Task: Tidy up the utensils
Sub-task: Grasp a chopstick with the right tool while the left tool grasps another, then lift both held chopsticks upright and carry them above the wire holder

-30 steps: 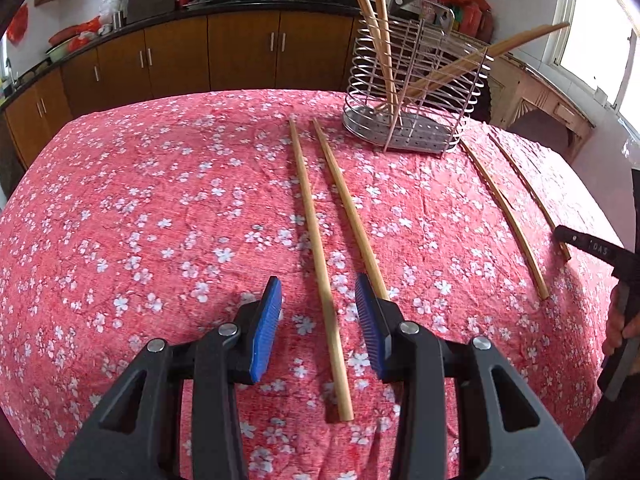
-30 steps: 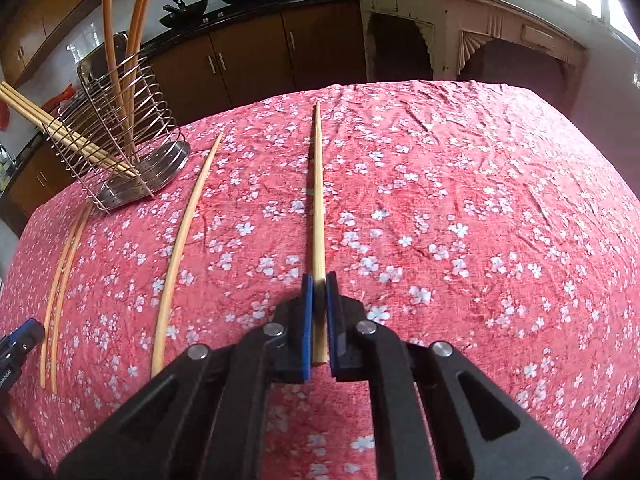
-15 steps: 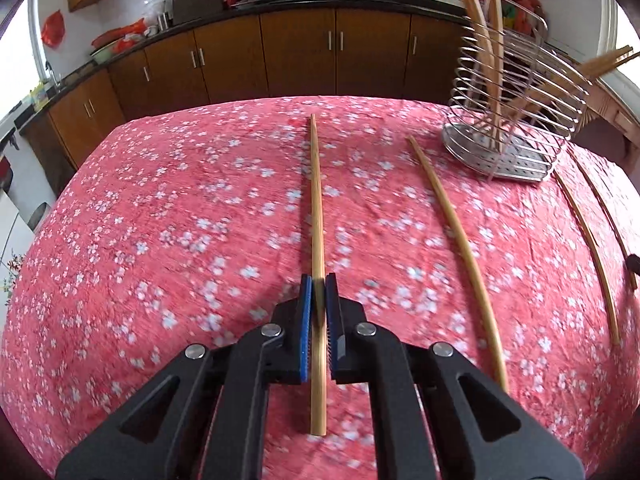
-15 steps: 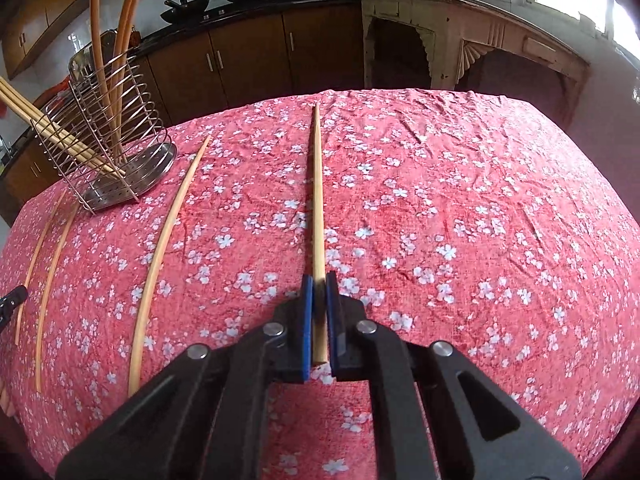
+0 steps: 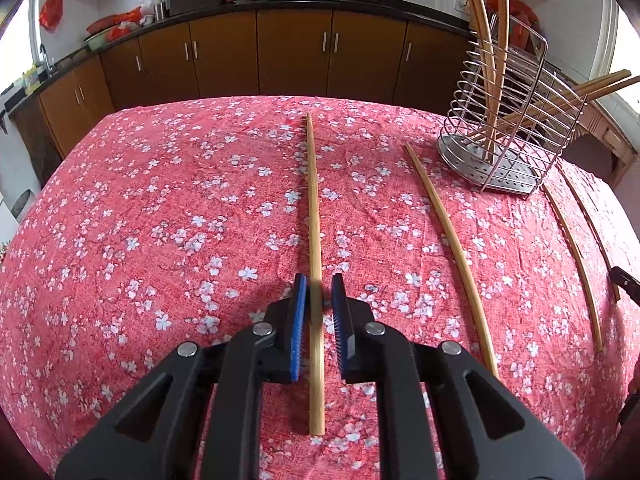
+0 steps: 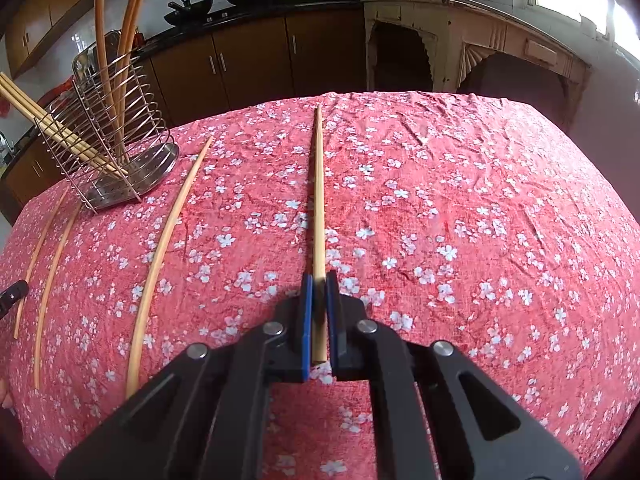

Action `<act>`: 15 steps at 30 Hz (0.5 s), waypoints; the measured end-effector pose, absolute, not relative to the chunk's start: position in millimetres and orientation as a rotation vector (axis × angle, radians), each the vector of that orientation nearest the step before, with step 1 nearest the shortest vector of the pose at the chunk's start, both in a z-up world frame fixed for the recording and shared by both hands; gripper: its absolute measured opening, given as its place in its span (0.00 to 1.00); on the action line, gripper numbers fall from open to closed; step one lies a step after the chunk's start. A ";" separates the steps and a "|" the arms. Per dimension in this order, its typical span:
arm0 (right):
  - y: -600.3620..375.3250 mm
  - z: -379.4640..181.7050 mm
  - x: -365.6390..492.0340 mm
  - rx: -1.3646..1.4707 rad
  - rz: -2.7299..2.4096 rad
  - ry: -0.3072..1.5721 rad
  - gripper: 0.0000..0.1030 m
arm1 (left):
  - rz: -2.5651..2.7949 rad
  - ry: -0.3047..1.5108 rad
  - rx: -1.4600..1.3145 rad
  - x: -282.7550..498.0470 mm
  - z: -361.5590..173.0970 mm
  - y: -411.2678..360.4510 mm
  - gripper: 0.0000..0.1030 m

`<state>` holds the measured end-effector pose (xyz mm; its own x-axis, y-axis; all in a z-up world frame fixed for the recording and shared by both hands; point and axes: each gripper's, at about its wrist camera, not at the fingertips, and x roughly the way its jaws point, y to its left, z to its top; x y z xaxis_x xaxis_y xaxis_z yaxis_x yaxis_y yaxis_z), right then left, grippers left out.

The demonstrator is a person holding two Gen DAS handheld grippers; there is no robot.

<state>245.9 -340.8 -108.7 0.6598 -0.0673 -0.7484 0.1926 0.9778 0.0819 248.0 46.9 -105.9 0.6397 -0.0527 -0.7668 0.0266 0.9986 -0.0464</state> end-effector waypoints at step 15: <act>-342.6 -108.6 246.3 0.177 -0.142 0.841 0.08 | -0.045 0.876 -0.019 249.4 -105.2 46.9 0.16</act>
